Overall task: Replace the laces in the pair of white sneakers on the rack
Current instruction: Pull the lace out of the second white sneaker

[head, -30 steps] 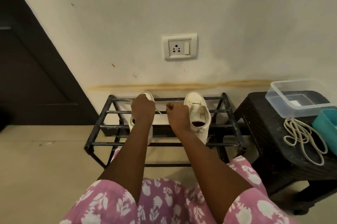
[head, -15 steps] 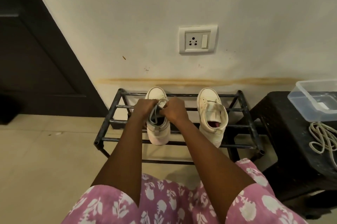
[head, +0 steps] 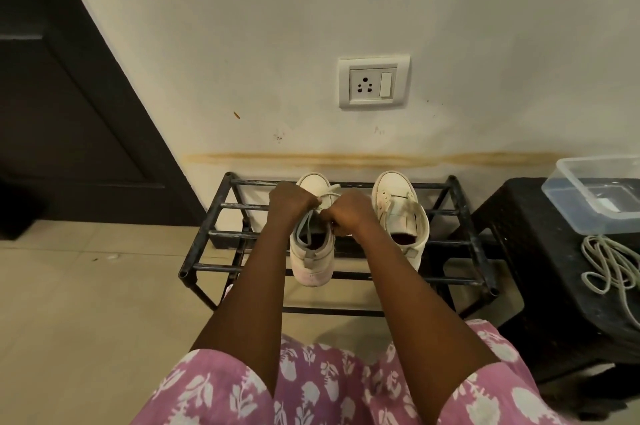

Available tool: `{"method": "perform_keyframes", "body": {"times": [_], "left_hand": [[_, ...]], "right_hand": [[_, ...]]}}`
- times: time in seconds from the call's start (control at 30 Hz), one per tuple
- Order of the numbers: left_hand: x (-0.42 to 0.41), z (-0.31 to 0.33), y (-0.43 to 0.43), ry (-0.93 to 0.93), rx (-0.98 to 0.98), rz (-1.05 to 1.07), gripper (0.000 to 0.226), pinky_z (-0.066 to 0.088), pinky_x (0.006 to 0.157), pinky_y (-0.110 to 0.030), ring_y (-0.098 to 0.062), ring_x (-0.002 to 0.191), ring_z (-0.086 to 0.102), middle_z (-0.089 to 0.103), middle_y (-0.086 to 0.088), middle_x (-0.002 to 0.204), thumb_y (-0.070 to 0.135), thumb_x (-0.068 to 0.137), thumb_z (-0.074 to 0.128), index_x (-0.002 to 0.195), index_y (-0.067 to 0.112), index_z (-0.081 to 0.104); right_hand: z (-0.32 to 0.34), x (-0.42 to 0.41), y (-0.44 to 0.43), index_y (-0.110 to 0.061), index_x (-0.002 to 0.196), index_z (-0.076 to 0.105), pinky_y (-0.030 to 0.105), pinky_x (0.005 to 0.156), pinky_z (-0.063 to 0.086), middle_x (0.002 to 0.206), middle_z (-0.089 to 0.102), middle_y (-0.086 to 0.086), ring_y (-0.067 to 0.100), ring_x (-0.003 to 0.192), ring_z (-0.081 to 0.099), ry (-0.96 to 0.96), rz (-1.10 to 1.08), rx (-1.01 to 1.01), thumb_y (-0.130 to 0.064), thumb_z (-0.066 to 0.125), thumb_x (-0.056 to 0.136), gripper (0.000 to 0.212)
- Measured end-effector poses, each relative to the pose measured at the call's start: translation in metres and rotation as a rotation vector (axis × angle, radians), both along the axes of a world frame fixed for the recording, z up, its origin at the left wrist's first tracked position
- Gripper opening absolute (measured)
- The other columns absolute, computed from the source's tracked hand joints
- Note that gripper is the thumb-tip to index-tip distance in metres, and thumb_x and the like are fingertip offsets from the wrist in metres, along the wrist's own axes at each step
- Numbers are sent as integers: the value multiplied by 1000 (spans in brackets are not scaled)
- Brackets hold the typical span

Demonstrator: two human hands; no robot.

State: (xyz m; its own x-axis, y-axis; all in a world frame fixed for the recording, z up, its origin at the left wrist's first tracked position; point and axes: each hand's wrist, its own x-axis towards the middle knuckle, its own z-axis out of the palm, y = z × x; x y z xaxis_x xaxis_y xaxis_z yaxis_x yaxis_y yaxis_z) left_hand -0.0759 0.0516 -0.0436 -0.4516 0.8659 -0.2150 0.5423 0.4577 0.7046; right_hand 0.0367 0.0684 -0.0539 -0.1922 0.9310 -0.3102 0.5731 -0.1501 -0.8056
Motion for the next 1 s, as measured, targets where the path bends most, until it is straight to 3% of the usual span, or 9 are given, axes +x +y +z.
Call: {"method": "perform_keyframes", "body": {"times": [0.13,0.23,0.3,0.37,0.47,0.57,0.67,0.83,1.0], "left_hand": [[-1,-4,3,9,126,5,21,46,69,-30,-27,75,64,69,-25,83,13,79,69,81,-7,73],[-6,-7,4,-174,204,123,17,54,83,-43,-30,91,66,70,-22,93,13,85,64,88,-2,71],[-8,-4,7,-283,256,175,14,54,84,-49,-32,97,65,70,-17,95,14,89,59,87,6,70],[-8,3,8,-310,345,187,12,55,83,-43,-24,89,67,71,-11,92,15,90,58,85,11,68],[-8,16,8,-479,517,236,8,57,66,-32,-14,73,69,70,-6,82,14,93,56,86,15,62],[-9,27,8,-639,644,284,12,54,56,-28,-8,71,69,67,0,75,14,94,55,84,20,58],[-11,42,8,-696,739,318,14,55,57,-28,-8,74,68,66,1,76,14,95,53,84,21,58],[-11,61,5,-773,856,322,13,57,61,-28,-5,74,67,64,3,77,13,97,49,88,18,57],[-12,79,6,-866,982,320,11,56,64,-28,-7,77,66,63,4,77,16,98,48,91,17,56]], "right_hand": [[-1,-6,13,9,100,65,45,83,55,97,67,22,32,93,65,120,-145,-24,-8,65,81,25],[-6,-12,17,8,100,65,32,70,55,95,67,18,28,90,64,49,-100,-44,-6,60,85,21],[-10,-14,18,6,102,65,33,75,54,100,67,18,28,94,65,27,-96,-53,-7,59,87,21],[-12,-14,18,6,101,65,36,81,55,101,68,18,29,95,65,43,-118,-64,-8,59,88,20],[-12,-16,17,6,100,65,41,85,54,101,67,18,29,96,65,50,-103,-72,-10,59,89,21],[-10,-13,14,5,108,63,43,90,52,109,65,20,31,101,63,89,-106,-99,-11,57,90,25],[-7,-7,13,4,113,62,42,94,50,117,62,20,33,110,59,141,-100,-117,-7,54,90,27],[-2,-4,10,0,106,69,42,95,50,112,67,17,29,104,63,112,36,-4,-5,68,82,25],[-3,-4,9,0,104,70,45,91,51,106,69,18,31,100,64,106,74,30,-5,70,80,25]]}}
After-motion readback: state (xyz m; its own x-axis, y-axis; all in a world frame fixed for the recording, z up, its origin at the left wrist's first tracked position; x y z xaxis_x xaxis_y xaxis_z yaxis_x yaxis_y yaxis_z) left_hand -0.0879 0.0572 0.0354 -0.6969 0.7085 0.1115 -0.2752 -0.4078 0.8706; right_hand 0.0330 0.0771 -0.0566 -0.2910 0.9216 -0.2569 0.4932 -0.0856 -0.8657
